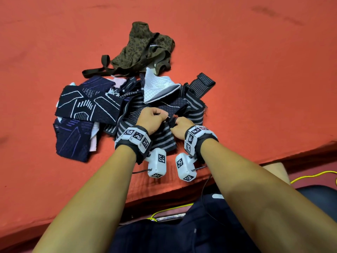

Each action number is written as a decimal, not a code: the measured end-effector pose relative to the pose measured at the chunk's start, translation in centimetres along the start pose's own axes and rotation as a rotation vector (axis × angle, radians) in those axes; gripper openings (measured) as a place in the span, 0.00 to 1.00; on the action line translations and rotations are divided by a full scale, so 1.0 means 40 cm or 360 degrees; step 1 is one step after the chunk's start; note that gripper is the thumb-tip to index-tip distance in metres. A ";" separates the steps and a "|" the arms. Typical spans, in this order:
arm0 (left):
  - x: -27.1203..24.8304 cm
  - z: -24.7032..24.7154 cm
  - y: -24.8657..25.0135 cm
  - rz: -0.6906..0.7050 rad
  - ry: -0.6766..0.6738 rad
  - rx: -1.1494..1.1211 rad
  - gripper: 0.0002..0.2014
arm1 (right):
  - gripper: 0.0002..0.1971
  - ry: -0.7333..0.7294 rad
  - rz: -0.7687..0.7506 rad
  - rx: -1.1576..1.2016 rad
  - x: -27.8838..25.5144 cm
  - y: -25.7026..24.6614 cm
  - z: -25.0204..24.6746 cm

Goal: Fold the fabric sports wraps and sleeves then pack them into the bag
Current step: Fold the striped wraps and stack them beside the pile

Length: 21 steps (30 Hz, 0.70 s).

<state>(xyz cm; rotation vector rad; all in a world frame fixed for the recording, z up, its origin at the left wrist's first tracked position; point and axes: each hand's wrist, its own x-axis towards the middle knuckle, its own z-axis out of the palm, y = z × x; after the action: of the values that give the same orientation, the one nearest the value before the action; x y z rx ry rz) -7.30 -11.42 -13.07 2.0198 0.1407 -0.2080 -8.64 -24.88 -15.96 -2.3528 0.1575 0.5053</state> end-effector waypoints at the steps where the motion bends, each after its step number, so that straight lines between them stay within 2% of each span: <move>1: -0.001 0.001 0.003 0.0009 0.0022 -0.0034 0.07 | 0.24 0.0006 0.0015 -0.0011 -0.001 -0.002 0.000; 12: -0.011 -0.008 -0.018 0.0018 0.0041 -0.0391 0.05 | 0.19 0.0014 0.0050 -0.0030 0.007 -0.006 0.002; 15: -0.006 -0.007 -0.037 -0.0019 0.0100 -0.0323 0.04 | 0.19 -0.0029 0.0028 0.0037 0.012 -0.001 0.000; 17: 0.000 -0.004 -0.045 -0.0043 0.0104 -0.0198 0.11 | 0.21 -0.0066 0.0018 0.0195 0.012 -0.001 -0.004; 21: 0.007 -0.007 -0.040 -0.0136 0.0149 -0.0122 0.27 | 0.10 -0.0072 -0.0027 0.0585 0.020 0.008 0.003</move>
<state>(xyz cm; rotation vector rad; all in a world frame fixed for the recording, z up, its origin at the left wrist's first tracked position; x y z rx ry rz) -7.31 -10.47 -14.41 1.9492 0.2907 -0.1595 -8.04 -24.99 -16.57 -1.9818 0.1917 0.4764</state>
